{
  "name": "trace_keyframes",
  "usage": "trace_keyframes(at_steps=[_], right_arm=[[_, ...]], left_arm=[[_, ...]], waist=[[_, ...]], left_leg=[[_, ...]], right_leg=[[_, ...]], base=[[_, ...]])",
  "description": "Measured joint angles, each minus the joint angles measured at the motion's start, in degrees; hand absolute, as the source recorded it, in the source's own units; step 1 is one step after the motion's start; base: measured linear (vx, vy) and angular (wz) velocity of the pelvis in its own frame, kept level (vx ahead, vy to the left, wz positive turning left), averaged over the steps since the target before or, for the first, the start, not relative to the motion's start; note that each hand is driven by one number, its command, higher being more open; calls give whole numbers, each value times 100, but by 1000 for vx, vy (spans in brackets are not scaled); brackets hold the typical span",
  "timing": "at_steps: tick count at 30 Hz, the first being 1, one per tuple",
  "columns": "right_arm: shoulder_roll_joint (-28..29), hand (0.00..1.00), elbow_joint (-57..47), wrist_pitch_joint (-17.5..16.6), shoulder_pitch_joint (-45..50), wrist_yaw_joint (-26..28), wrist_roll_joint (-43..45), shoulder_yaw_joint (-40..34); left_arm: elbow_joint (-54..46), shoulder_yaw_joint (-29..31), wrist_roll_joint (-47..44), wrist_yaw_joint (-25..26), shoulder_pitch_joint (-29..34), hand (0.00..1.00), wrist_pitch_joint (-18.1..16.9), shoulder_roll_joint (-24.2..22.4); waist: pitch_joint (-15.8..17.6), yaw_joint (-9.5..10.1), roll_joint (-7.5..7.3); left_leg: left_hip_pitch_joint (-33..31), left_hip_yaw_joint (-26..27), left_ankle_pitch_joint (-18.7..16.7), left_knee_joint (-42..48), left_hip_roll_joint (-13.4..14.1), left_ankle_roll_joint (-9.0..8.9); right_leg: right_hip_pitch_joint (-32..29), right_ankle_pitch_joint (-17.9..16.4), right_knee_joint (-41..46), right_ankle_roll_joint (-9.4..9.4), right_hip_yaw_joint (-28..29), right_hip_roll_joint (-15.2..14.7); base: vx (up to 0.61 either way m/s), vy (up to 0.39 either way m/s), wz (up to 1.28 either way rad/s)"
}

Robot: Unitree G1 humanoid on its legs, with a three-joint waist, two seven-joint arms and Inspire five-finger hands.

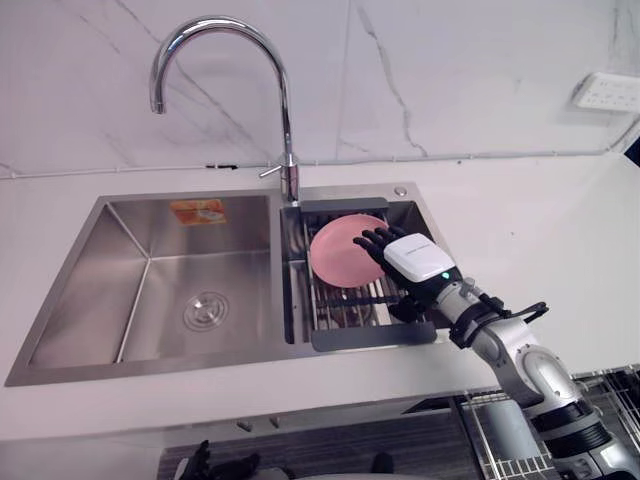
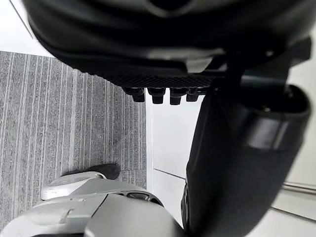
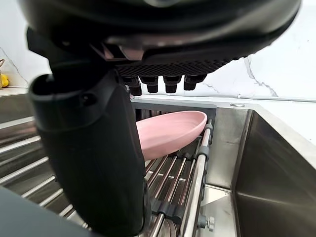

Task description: Walk over to the sink, pick up the cup, carry it to the dishwasher, place the cup inside the dishwasher, then close the dishwasher door

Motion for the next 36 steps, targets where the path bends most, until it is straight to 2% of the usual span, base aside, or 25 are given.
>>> trace_keyframes(at_steps=[10, 14, 23, 28, 29, 36], right_arm=[[130, 100, 938, 473, -226, -631, -393, 231], [209, 100, 1225, 617, -479, -836, -443, 409], [246, 100, 1551, 619, -611, -1215, -450, 547], [245, 100, 1577, 616, -631, -1237, -459, 575], [236, 0, 1588, 622, -653, -1266, -458, 632], [235, 0, 1669, 548, -678, -1410, -465, 661]], left_arm=[[-1, 27, -5, 20, -3, 100, -79, 0], [-9, 132, -5, 30, -5, 100, -122, -3], [-4, 241, -3, 37, 8, 100, -141, -11], [-5, 247, 6, 115, 27, 100, -177, -15], [-6, 250, 8, 153, 41, 100, -191, -14], [-60, 259, 7, 172, 69, 100, -224, 7]], waist=[[23, 85, -61], [70, 109, -141], [92, 146, -189], [98, 156, -197], [103, 154, -206], [143, 156, -269]], left_leg=[[-10, -103, 50, -75, -67, 38], [-14, -140, 76, -88, -83, 42], [-31, -228, 159, -141, -113, 45], [-39, -260, 175, -148, -113, 44], [-39, -261, 176, -148, -113, 44], [-50, -273, 180, -140, -115, 47]], right_leg=[[9, 5, 0, 2, -88, -12], [19, 6, 0, 2, -123, -24], [22, 11, 0, -4, -196, -47], [21, 11, -1, -4, -215, -47], [20, 11, -1, -4, -214, -46], [20, 13, 0, -6, -225, -50]], base=[[-11, 3, 5], [-27, 5, 5], [-30, 0, 4], [-20, -4, 2], [0, 0, 0], [0, 0, 0]])
